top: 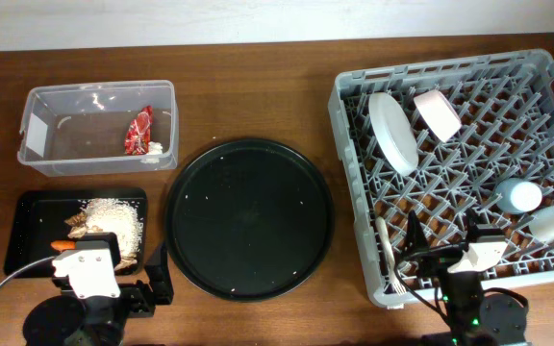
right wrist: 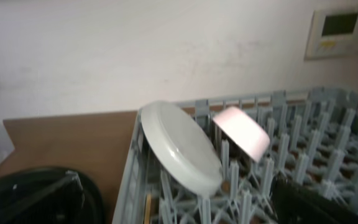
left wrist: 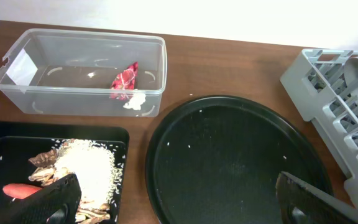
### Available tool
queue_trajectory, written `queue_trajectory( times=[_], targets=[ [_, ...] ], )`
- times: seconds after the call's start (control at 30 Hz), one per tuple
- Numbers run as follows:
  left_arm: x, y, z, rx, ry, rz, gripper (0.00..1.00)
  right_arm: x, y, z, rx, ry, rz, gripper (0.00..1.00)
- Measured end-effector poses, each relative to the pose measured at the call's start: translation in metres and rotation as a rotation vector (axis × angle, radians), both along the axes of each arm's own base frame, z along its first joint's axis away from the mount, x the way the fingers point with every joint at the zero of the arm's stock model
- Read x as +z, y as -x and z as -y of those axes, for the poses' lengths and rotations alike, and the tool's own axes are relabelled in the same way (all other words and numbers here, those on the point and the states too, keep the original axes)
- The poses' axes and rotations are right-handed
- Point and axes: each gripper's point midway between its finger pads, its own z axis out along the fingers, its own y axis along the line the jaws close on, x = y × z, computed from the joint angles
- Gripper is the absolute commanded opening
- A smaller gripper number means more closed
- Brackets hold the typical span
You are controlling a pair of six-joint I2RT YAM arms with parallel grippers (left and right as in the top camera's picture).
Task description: Sort waste into correct bins and load items into the dishwasher rack
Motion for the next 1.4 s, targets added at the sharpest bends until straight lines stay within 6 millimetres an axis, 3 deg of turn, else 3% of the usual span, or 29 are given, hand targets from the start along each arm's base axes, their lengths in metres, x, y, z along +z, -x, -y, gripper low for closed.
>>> queue_trajectory(
  times=[0.13,0.23,0.47,1.4],
  targets=[
    [0.000,0.000,0.000,0.000,0.000,0.000,0.99,0.001,-0.011,0.000,-0.003,0.030,0.102,0.99],
    [0.000,0.000,0.000,0.000,0.000,-0.001,0.99,-0.012,-0.017,-0.001,-0.004,0.075,0.125,0.99],
    [0.000,0.000,0.000,0.000,0.000,0.000,0.99,-0.066,-0.022,-0.005,0.026,0.123,-0.023,0.99],
    [0.000,0.000,0.000,0.001,0.000,-0.002,0.99,-0.066,-0.021,-0.006,0.032,0.132,-0.021,0.99]
  ],
)
